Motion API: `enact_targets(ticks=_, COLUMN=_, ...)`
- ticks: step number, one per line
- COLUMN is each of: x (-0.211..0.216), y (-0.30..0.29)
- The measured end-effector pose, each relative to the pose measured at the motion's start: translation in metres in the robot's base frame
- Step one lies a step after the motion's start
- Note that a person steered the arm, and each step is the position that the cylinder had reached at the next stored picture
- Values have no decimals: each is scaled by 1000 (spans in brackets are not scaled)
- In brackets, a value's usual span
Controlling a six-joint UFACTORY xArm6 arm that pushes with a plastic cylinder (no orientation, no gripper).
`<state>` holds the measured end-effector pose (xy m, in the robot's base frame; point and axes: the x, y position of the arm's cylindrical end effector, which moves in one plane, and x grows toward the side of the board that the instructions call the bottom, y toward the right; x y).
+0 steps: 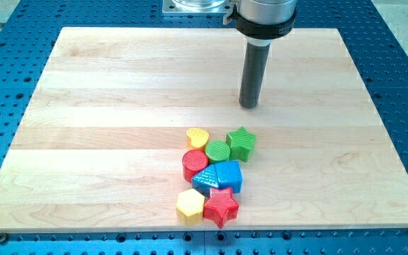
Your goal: Move the red star into the hexagon
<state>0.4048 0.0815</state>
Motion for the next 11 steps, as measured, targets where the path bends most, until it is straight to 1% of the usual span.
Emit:
enact_targets(ticks=1, x=0, y=0)
enact_targets(ticks=2, x=0, y=23)
enact_targets(ticks=3, x=1, y=65)
enact_targets(ticks=4, x=23, y=97)
enact_targets(ticks=5, x=117, y=93)
enact_targets(ticks=6, x=212, y=77)
enact_targets(ticks=7, x=214, y=65)
enact_targets(ticks=9, x=214, y=7)
enact_targets(ticks=10, x=214, y=6)
enact_targets(ticks=11, x=213, y=-16)
